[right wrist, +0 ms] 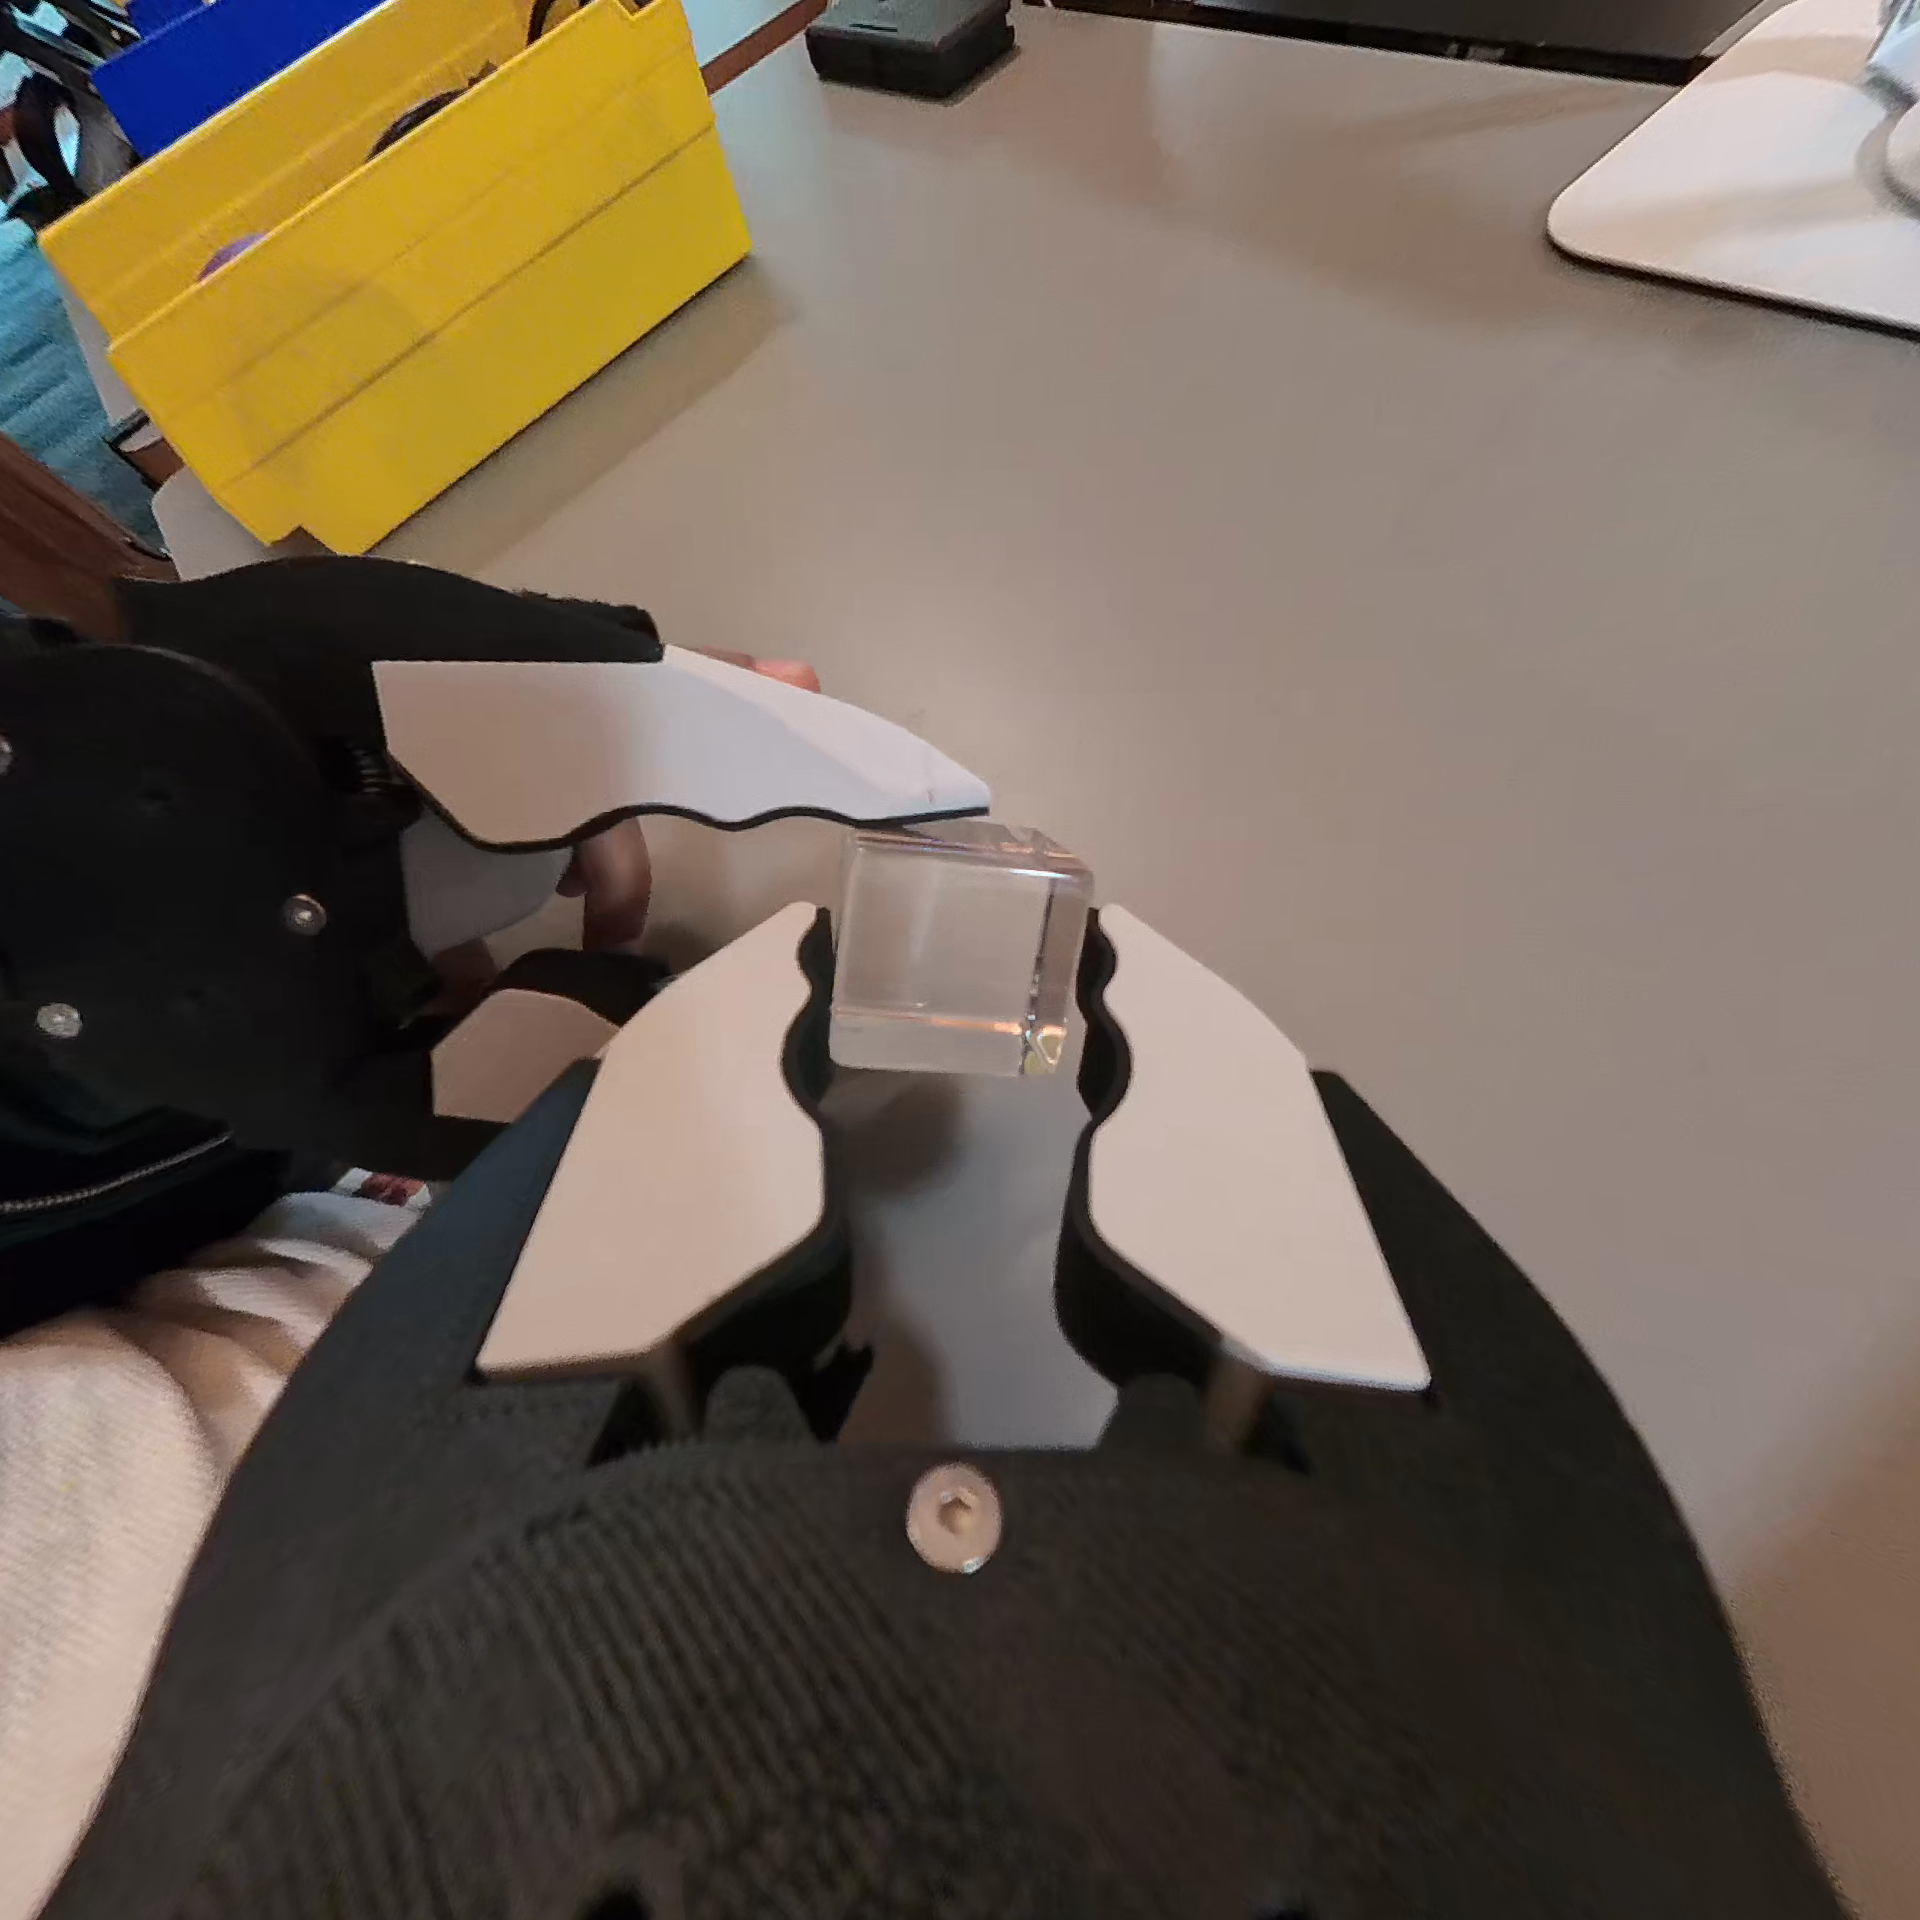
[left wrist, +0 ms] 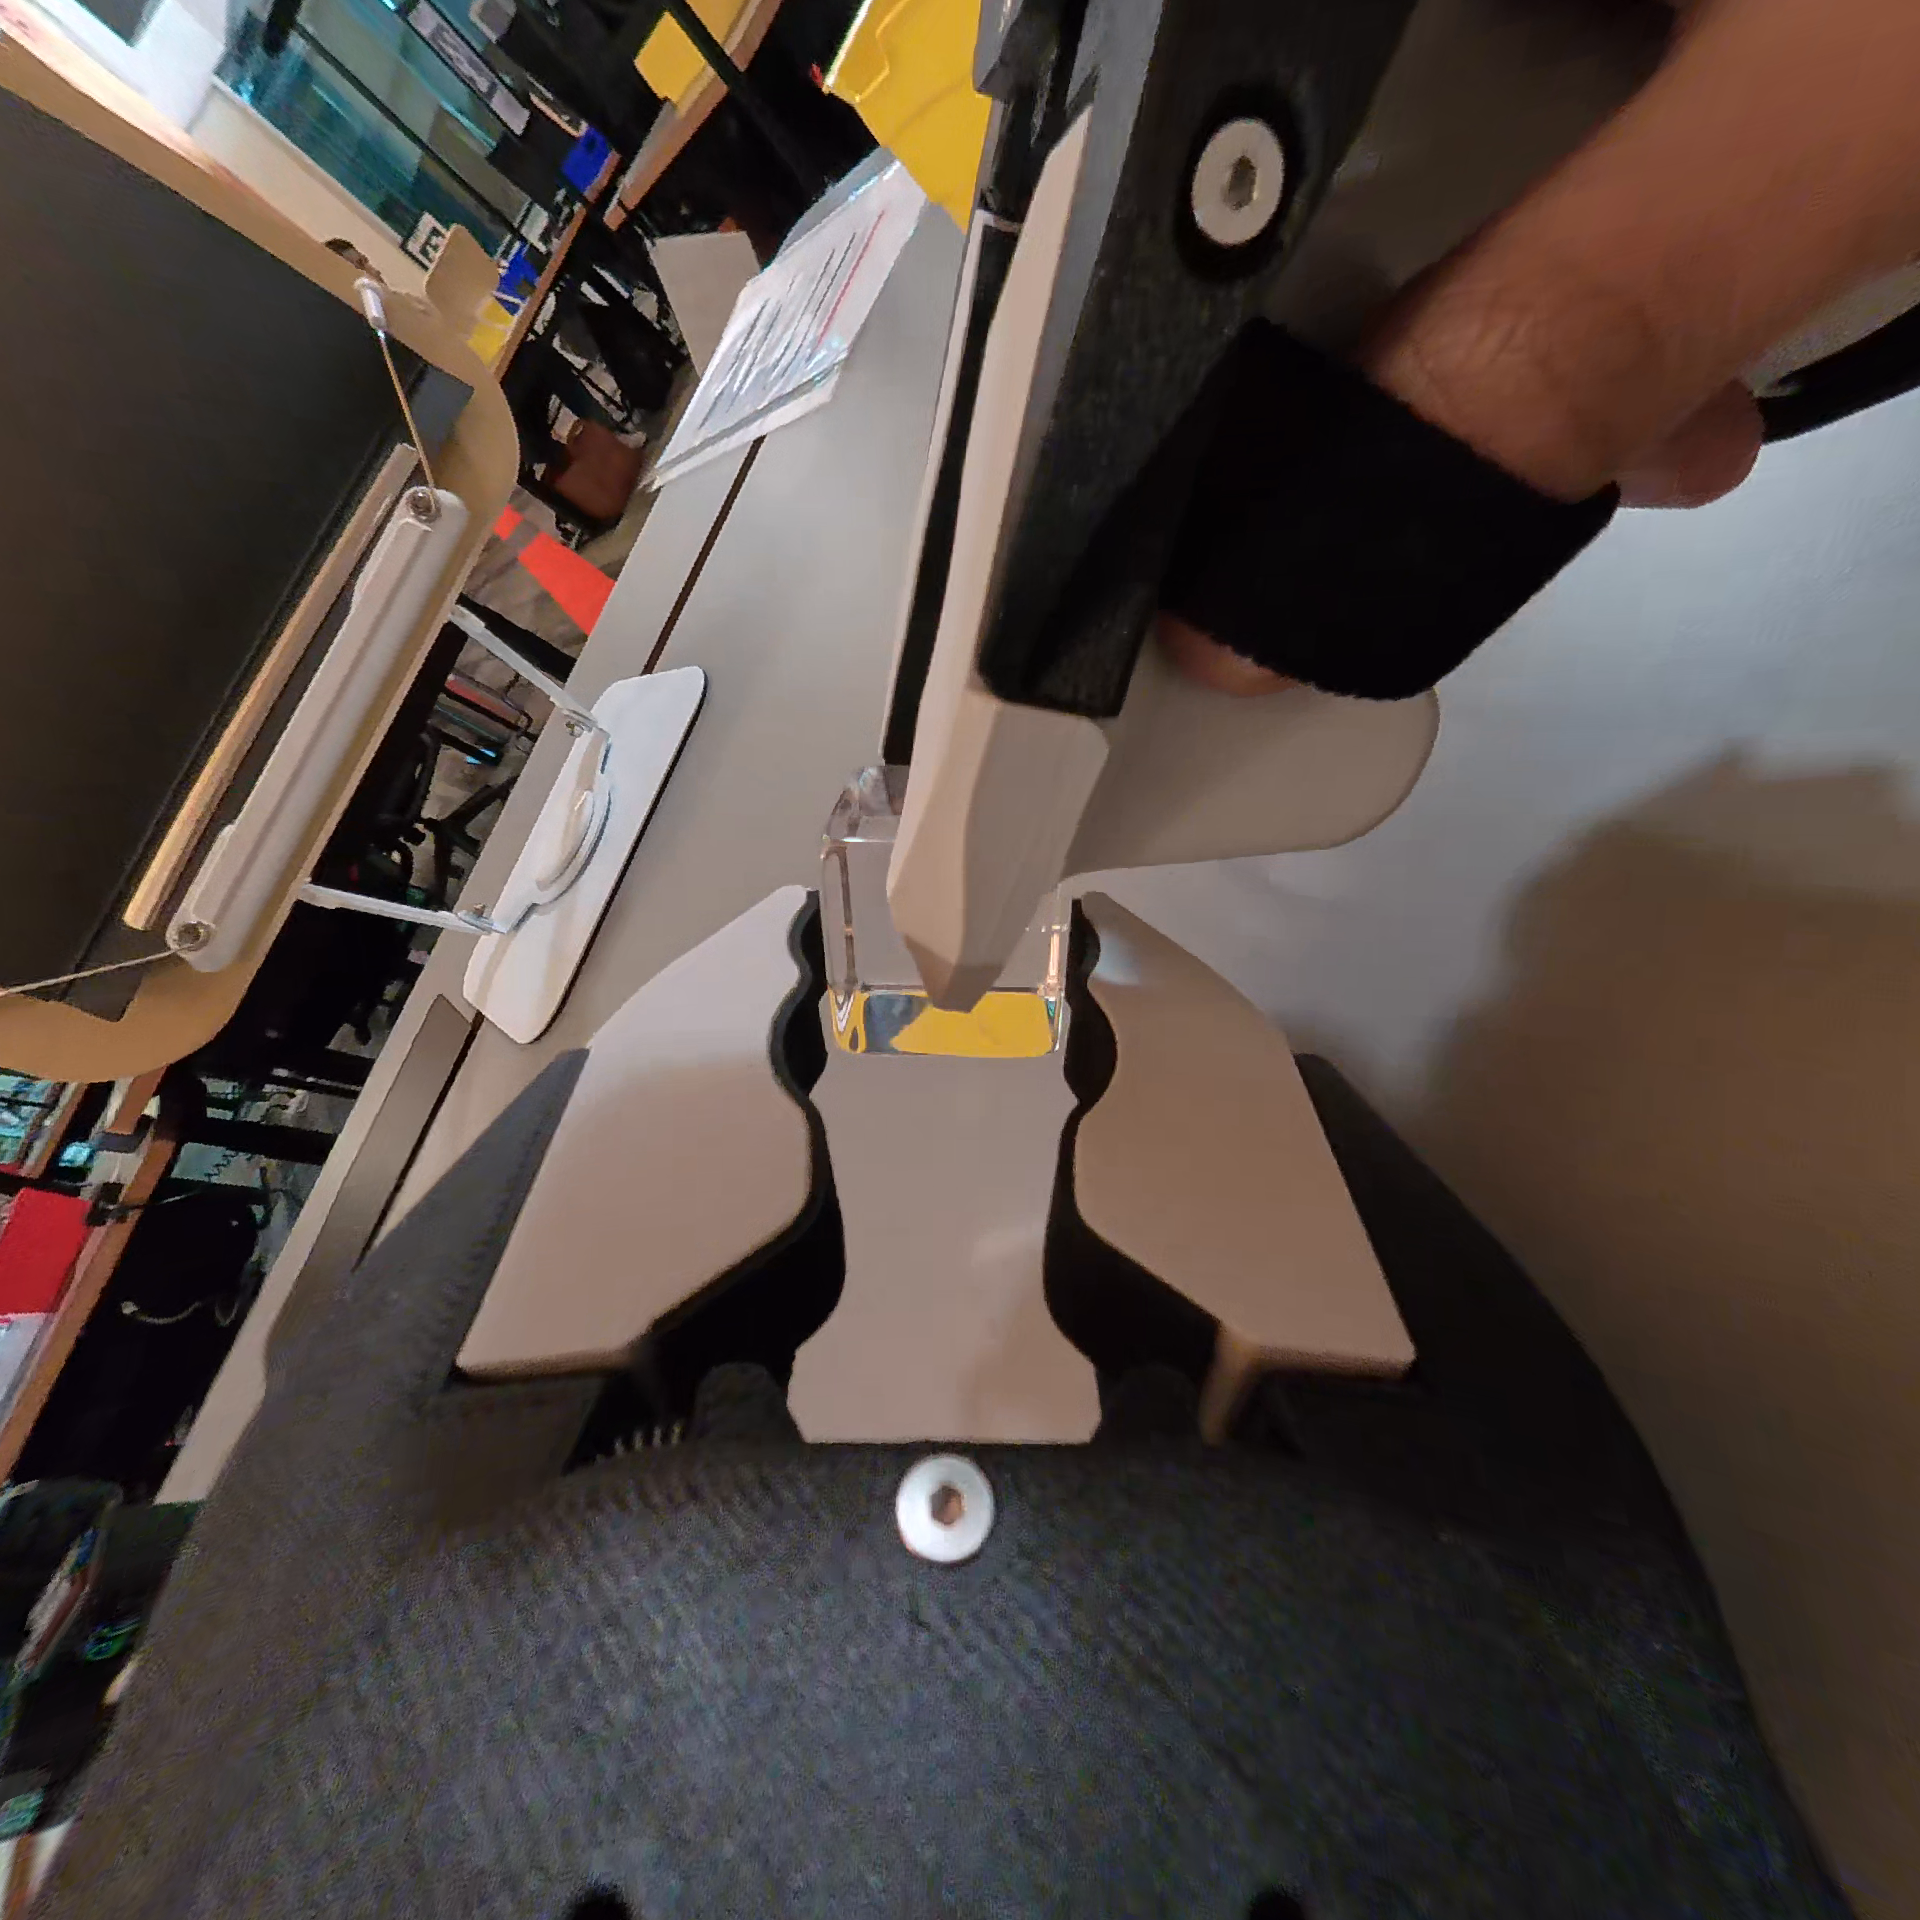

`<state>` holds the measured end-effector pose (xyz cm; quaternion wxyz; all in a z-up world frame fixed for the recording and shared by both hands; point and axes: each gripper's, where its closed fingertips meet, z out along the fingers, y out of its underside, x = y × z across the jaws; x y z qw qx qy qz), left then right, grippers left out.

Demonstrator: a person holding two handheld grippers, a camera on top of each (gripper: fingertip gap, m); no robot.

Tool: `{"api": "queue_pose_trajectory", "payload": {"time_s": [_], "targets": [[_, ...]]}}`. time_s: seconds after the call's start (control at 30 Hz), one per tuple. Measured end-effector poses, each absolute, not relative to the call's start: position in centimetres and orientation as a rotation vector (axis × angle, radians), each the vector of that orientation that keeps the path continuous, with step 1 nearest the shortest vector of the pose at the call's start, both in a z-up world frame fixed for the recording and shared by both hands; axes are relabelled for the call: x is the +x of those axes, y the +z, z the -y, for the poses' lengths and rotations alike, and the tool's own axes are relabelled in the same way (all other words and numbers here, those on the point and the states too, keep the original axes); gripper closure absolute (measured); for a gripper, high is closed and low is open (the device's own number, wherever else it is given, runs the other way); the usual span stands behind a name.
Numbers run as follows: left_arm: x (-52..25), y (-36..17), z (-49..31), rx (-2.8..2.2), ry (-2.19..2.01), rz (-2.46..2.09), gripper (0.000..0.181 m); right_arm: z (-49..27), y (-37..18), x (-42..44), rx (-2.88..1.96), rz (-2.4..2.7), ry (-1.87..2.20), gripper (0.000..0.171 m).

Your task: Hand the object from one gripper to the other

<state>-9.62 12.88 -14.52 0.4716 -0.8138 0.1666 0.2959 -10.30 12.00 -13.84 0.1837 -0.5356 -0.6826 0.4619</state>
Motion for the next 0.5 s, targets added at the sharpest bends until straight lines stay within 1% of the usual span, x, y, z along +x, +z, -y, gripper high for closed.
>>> {"api": "queue_pose_trajectory", "payload": {"time_s": [0.1,0.17,0.27,0.4,0.5], "targets": [[-9.5,-14.2,-13.0,-1.974,0.595,-0.32,0.136,-12.3,-13.5,-10.4,-1.523,1.901,1.355,0.125],[-9.8,-13.3,-12.9,-1.936,0.477,-0.235,0.119,-13.0,-12.6,-10.5,-1.512,1.846,1.424,0.125],[-10.1,-12.0,-12.6,-1.855,0.197,-0.098,0.113,-14.0,-10.1,-10.5,-1.388,1.737,1.621,0.125],[-10.0,-9.9,-11.9,-1.676,-0.286,0.068,0.12,-13.5,-6.2,-9.2,-1.013,1.633,1.884,0.126],[-11.2,-9.5,-11.3,-1.597,-0.517,0.217,0.131,-12.5,-4.8,-8.2,-0.792,1.613,1.888,0.126]]}}
